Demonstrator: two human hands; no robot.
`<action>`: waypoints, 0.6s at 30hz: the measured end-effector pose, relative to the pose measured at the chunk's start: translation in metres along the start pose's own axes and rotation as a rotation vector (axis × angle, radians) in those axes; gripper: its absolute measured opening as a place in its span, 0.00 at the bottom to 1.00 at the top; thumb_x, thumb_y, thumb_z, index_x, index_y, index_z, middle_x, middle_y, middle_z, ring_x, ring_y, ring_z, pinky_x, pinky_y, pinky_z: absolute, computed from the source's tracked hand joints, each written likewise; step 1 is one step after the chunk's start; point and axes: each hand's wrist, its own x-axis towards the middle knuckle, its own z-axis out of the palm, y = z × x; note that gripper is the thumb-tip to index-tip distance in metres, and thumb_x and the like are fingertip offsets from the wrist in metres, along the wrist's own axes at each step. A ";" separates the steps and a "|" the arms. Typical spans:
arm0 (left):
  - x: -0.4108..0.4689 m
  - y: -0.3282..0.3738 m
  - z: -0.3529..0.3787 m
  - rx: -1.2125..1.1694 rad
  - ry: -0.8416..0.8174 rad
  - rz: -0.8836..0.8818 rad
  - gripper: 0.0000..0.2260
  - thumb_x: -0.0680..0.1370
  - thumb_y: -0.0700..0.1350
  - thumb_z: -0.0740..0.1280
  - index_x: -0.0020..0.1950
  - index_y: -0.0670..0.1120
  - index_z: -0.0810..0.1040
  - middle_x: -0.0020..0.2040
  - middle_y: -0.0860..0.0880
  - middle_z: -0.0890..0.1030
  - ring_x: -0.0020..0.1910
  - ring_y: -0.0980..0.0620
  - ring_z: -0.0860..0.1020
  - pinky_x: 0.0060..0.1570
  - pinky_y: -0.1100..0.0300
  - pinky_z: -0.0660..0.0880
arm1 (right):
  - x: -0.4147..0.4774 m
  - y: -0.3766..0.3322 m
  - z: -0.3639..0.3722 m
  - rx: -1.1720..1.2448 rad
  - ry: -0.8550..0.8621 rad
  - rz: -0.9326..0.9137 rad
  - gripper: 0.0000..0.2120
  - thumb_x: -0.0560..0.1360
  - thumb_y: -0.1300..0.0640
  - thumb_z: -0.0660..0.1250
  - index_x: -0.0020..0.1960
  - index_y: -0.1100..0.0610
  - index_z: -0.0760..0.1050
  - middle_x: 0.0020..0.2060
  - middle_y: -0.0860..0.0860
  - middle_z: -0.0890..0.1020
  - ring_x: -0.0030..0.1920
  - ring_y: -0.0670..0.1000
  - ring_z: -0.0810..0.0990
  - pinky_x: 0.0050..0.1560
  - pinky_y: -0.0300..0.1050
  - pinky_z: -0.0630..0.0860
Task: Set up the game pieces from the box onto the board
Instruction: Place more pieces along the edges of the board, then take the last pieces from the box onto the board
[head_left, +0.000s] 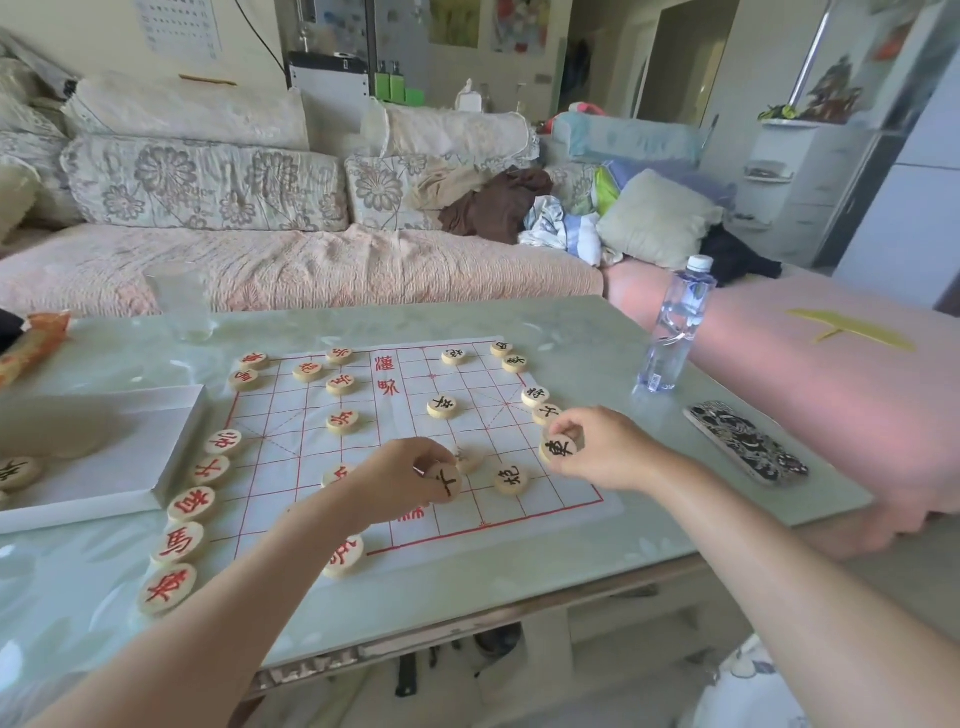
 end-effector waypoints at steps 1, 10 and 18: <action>0.000 0.002 0.002 -0.001 -0.010 0.010 0.14 0.72 0.38 0.71 0.53 0.54 0.79 0.48 0.52 0.80 0.39 0.50 0.78 0.40 0.55 0.78 | -0.003 0.008 -0.002 -0.057 -0.025 0.024 0.17 0.66 0.47 0.76 0.53 0.46 0.77 0.49 0.43 0.80 0.48 0.47 0.80 0.51 0.41 0.76; -0.002 0.007 0.013 0.008 -0.009 0.042 0.10 0.76 0.42 0.67 0.53 0.56 0.80 0.46 0.50 0.83 0.32 0.53 0.72 0.28 0.64 0.70 | -0.024 0.041 -0.003 -0.157 -0.101 0.090 0.20 0.67 0.47 0.75 0.57 0.46 0.75 0.51 0.44 0.77 0.52 0.47 0.78 0.57 0.45 0.75; -0.007 0.011 0.013 -0.131 -0.019 -0.007 0.06 0.76 0.44 0.69 0.52 0.51 0.81 0.44 0.52 0.85 0.38 0.53 0.80 0.39 0.59 0.75 | -0.024 0.031 -0.001 -0.267 -0.090 0.091 0.13 0.68 0.45 0.71 0.51 0.43 0.75 0.54 0.44 0.72 0.53 0.48 0.77 0.55 0.45 0.74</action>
